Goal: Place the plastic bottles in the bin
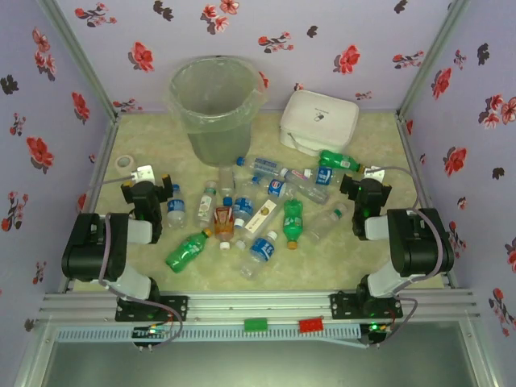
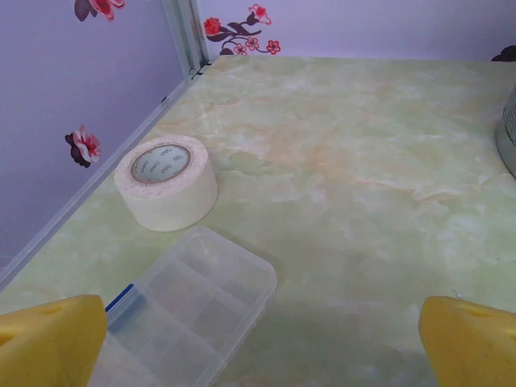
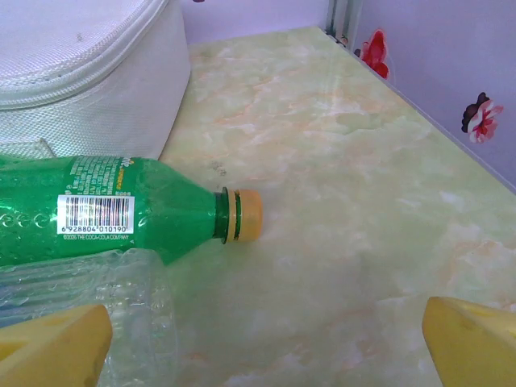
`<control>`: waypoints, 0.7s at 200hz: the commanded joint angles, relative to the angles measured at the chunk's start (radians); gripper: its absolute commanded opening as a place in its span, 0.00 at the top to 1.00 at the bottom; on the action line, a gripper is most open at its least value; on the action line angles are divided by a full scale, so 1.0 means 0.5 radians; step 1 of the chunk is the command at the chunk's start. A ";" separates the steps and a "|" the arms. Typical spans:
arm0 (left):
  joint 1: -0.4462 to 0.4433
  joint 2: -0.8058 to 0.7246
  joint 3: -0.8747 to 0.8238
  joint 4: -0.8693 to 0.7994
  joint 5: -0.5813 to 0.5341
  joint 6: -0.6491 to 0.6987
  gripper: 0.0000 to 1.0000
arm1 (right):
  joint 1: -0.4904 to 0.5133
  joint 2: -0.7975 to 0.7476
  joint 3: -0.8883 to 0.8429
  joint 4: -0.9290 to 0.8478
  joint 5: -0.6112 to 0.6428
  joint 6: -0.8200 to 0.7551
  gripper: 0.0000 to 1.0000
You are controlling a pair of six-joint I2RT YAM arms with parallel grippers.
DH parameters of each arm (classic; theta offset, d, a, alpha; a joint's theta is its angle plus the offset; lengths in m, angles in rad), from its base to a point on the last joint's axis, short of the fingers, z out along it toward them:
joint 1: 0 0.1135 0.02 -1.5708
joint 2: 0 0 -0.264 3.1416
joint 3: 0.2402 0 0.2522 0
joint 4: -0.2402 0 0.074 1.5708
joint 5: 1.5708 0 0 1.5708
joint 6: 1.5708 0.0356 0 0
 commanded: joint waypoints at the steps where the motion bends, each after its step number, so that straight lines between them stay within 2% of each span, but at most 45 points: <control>1: 0.015 0.002 0.017 0.005 0.022 -0.021 0.00 | -0.001 -0.007 0.002 0.051 -0.027 -0.002 0.00; 140: 0.018 0.004 0.025 -0.005 0.027 -0.024 0.01 | -0.007 -0.005 0.012 0.033 -0.036 0.003 0.00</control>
